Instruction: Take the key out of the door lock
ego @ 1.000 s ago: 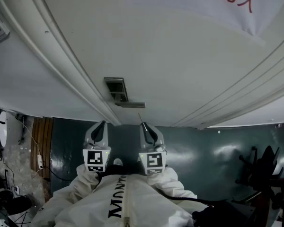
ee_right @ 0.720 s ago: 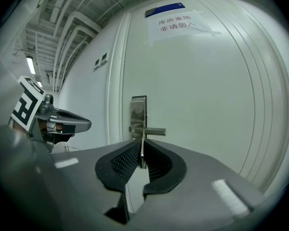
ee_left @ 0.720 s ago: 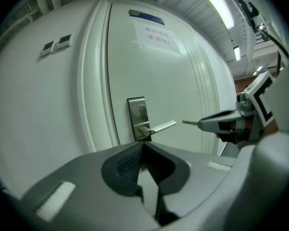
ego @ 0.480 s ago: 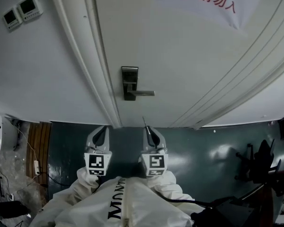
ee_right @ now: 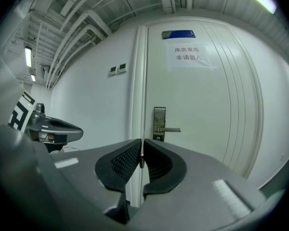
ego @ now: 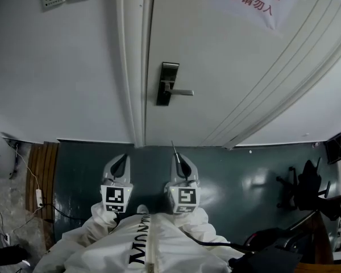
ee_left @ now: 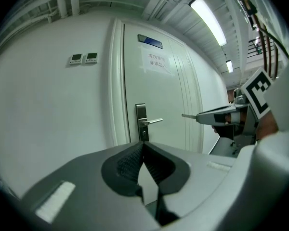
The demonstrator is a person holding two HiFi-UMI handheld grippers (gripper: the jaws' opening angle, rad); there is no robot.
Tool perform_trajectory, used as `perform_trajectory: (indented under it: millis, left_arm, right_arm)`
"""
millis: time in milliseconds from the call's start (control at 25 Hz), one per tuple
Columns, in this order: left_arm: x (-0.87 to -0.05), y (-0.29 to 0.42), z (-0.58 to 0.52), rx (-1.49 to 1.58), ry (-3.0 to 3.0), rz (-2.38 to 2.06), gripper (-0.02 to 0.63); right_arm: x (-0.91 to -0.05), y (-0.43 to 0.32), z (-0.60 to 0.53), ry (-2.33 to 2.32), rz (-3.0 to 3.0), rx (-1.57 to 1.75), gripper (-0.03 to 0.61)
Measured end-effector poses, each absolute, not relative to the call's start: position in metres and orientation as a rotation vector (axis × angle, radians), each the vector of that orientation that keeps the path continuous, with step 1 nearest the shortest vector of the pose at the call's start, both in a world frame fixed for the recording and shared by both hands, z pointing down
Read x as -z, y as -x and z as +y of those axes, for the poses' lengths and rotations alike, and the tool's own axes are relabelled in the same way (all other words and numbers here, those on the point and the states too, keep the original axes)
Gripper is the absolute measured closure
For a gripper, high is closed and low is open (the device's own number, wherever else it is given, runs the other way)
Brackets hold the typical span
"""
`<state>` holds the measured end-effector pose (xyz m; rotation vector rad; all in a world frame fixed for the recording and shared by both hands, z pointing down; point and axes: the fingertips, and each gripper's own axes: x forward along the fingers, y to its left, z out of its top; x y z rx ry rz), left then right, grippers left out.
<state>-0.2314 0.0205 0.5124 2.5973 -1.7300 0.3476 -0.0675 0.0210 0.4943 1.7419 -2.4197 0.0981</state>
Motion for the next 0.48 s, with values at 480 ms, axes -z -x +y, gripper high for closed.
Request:
perform_trajectory:
  millis: [480]
  left_arm:
    - [-0.502, 0.213, 0.047, -0.309, -2.617, -1.734, 0.614]
  right_arm:
    - [-0.489, 0.05, 0.054, -1.743, -2.39, -0.054, 0.555]
